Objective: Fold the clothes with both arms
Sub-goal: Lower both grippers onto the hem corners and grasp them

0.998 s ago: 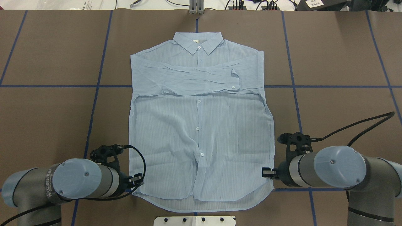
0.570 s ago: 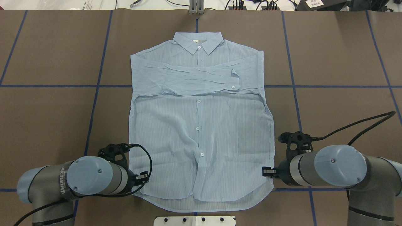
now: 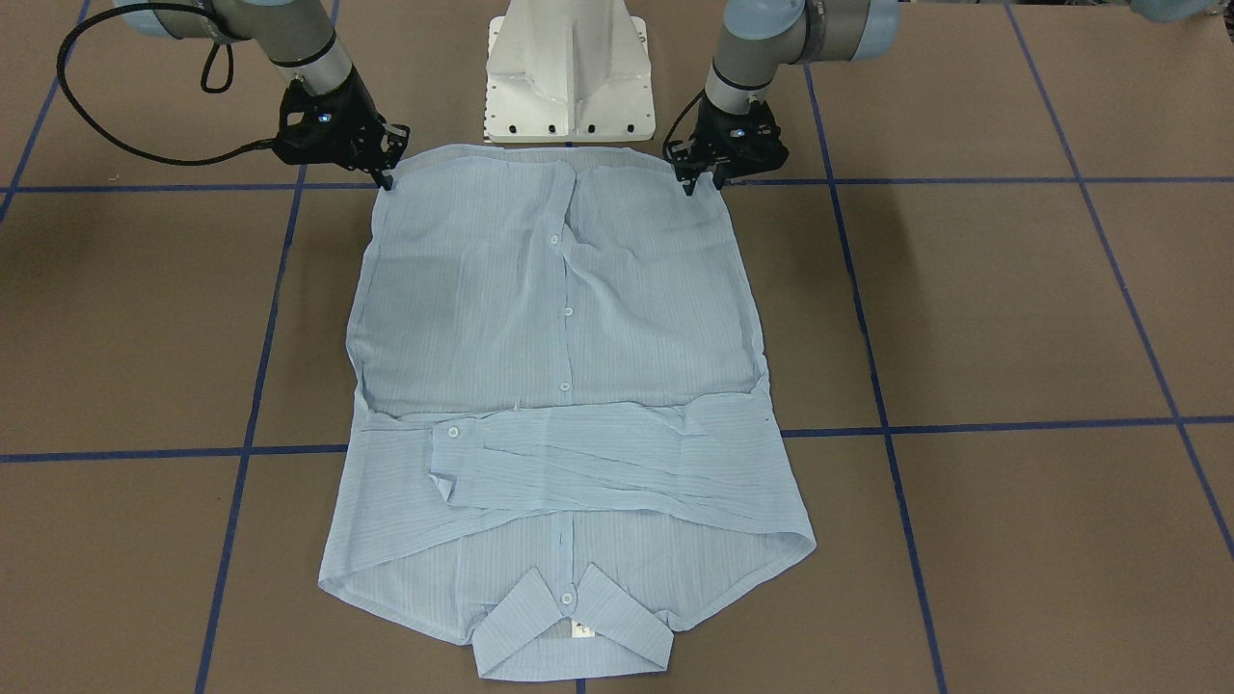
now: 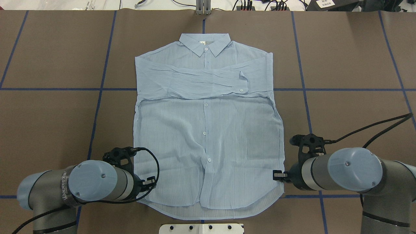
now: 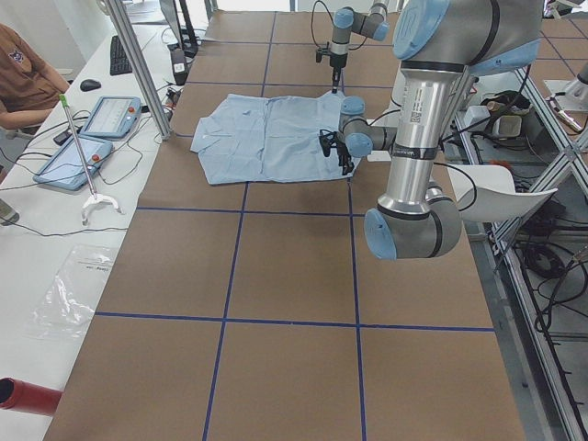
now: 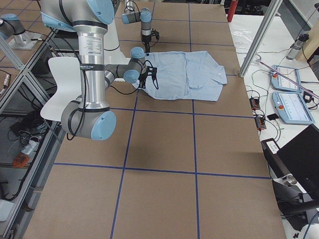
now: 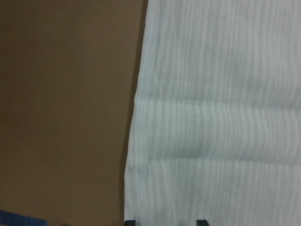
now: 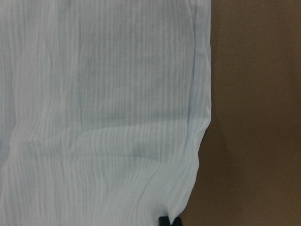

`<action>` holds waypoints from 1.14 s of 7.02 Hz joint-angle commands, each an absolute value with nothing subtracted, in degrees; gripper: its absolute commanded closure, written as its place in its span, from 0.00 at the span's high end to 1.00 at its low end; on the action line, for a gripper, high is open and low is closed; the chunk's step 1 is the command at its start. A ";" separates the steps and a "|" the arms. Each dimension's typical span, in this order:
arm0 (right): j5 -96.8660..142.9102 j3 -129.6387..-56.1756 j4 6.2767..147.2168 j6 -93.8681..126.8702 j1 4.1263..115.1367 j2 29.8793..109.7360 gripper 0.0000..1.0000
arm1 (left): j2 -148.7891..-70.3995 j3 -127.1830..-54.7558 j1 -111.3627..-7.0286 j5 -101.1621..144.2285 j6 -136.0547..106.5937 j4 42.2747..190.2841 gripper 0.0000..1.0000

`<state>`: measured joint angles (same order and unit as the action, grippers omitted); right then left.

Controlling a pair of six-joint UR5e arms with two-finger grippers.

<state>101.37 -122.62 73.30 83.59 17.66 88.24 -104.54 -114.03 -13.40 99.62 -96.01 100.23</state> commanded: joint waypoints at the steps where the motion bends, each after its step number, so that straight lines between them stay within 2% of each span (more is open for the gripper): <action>1: 101.42 -122.70 73.30 83.58 17.67 88.24 0.00 | -104.41 -114.17 -13.27 99.58 -95.89 98.71 0.53; 4: 101.34 -122.61 73.39 83.58 17.75 88.24 0.00 | -104.50 -113.73 -12.48 99.58 -95.89 97.12 0.52; 6: 101.43 -122.52 73.48 83.58 17.84 88.33 0.00 | -104.85 -113.64 -12.39 99.58 -95.89 97.12 0.28; 8: 101.43 -122.52 73.56 83.58 17.84 88.33 0.00 | -104.94 -113.64 -12.39 99.67 -95.89 97.12 0.00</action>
<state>101.42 -122.52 73.53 83.59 17.82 88.33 -104.88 -113.65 -12.40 99.64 -95.90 97.12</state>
